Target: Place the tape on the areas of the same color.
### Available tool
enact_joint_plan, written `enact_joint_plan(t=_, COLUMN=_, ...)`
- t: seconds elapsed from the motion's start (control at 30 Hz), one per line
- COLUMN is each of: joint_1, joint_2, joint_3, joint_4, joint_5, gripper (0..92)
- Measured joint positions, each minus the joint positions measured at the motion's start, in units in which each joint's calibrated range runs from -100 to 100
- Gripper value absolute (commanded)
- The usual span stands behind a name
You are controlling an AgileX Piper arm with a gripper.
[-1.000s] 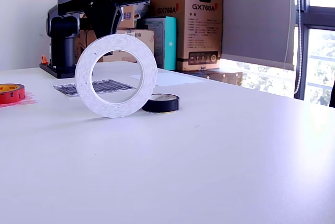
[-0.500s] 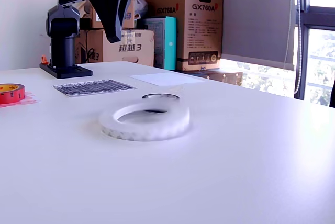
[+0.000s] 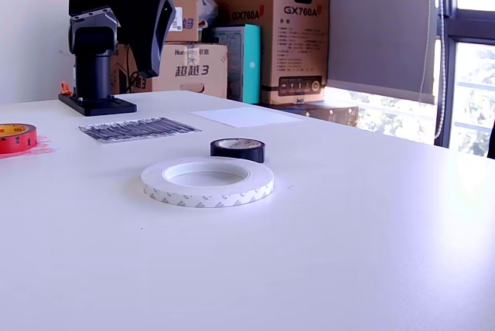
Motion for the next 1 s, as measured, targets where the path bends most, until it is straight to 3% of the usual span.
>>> enact_joint_plan(t=0.13, joint_1=0.1, joint_2=1.3, joint_3=0.0, joint_4=-0.1, joint_5=-2.5, gripper=4.2)
enact_joint_plan(t=0.67, joint_1=-0.9, joint_2=6.0, joint_3=0.0, joint_4=-0.1, joint_5=-8.1, gripper=52.8)
enact_joint_plan(t=1.0, joint_1=-0.8, joint_2=6.0, joint_3=0.0, joint_4=-0.1, joint_5=-9.0, gripper=55.8)
